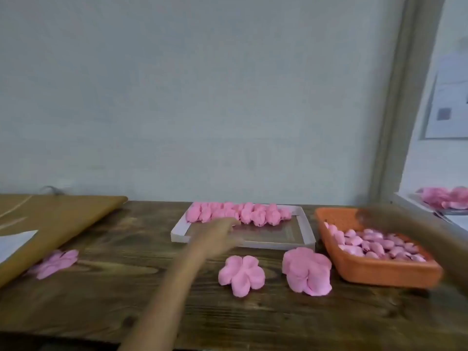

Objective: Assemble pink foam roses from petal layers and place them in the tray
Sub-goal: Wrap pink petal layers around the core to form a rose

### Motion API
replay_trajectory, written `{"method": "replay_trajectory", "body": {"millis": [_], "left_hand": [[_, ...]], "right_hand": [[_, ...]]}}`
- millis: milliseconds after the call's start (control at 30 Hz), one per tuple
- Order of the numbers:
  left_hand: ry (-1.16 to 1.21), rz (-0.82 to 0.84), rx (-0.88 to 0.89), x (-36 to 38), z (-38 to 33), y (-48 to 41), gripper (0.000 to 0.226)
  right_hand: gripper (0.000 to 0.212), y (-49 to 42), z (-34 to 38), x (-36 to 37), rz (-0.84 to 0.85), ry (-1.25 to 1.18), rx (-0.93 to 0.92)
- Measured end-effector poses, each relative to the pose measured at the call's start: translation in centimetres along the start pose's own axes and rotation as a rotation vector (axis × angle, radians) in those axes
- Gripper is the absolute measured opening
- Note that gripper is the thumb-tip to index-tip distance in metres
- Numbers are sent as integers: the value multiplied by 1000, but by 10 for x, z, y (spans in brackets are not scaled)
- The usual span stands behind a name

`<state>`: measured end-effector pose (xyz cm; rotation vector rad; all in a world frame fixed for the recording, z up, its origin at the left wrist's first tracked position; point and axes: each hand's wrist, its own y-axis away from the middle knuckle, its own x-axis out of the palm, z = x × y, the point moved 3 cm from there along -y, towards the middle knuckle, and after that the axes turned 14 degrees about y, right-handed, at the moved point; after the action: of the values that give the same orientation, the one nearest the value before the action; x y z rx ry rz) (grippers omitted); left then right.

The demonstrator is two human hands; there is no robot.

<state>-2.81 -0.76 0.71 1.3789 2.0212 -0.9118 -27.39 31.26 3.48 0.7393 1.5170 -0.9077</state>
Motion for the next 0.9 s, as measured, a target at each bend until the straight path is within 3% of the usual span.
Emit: {"method": "replay_trajectory", "body": {"millis": [33, 133, 200, 300, 433, 567, 633, 733, 800, 900], "left_hand": [[-84, 85, -61, 17, 7, -7, 36], [-158, 198, -237, 59, 34, -16, 35], [-104, 143, -259, 75, 50, -19, 21], [-20, -2, -257, 80, 63, -23, 17], [112, -63, -266, 71, 70, -23, 14], [161, -114, -224, 66, 76, -24, 7], [177, -130, -200, 67, 77, -25, 6], [266, -200, -142, 63, 75, -30, 4], [418, -295, -128, 56, 74, -37, 7], [675, -407, -175, 47, 72, -49, 15]], "right_hand": [[32, 4, 4, 18, 140, 140, 31], [35, 9, 7, 59, 316, 293, 82], [34, 6, 8, 62, 297, 342, 125], [34, -1, 5, 54, 280, 319, 172], [24, -6, -6, 59, 286, 312, 243], [18, -14, -26, 58, 113, 220, 325], [20, -25, -34, 51, -60, 30, 352], [29, -39, -27, 33, -244, -721, 334], [26, -39, 5, 14, -325, -1151, 222], [17, -29, 91, -1, -331, -1401, -23]]}}
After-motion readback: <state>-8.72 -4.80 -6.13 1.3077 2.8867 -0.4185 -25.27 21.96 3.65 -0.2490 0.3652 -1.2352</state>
